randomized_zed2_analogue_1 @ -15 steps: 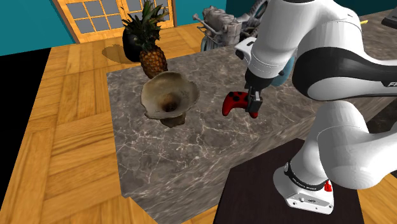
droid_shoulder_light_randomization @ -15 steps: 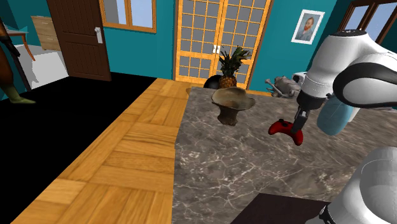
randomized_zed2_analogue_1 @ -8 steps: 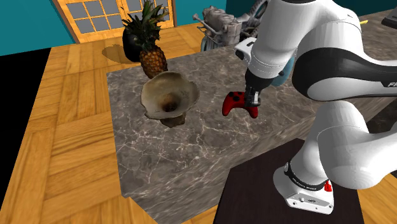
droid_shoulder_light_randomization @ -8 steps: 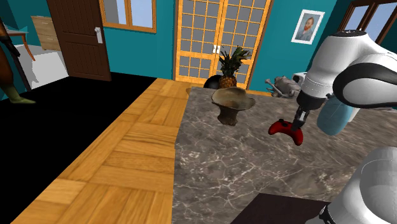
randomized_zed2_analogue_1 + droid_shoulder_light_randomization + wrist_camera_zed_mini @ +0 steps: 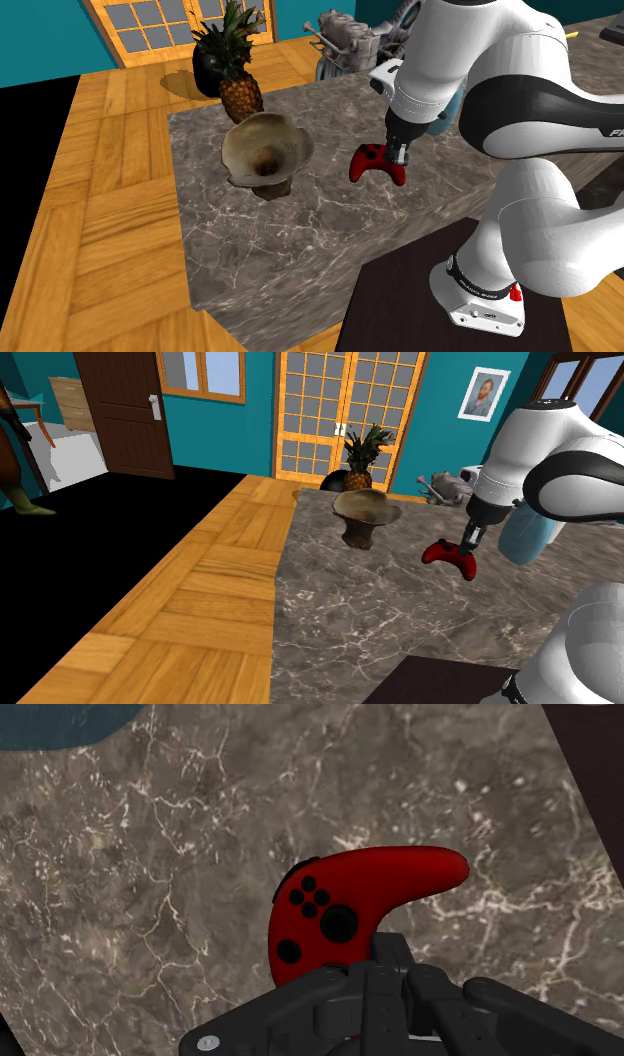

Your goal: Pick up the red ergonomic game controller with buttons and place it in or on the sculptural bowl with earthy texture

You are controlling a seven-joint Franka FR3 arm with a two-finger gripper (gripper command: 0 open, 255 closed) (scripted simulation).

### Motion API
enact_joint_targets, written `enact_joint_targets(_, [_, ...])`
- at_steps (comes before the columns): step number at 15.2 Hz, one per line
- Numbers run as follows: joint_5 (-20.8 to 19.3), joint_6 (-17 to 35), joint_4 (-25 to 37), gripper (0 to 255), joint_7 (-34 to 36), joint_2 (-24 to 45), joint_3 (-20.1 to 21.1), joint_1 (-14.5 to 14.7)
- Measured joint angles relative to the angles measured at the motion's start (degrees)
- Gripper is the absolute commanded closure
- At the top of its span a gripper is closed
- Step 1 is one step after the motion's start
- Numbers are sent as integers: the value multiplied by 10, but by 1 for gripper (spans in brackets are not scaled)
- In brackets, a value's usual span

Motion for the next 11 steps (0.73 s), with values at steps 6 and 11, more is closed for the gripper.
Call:
enact_joint_targets(6, [-20,-9,103,0,0,198,-1,-12])
enact_joint_targets(11, [-34,23,91,0,3,232,-11,-20])
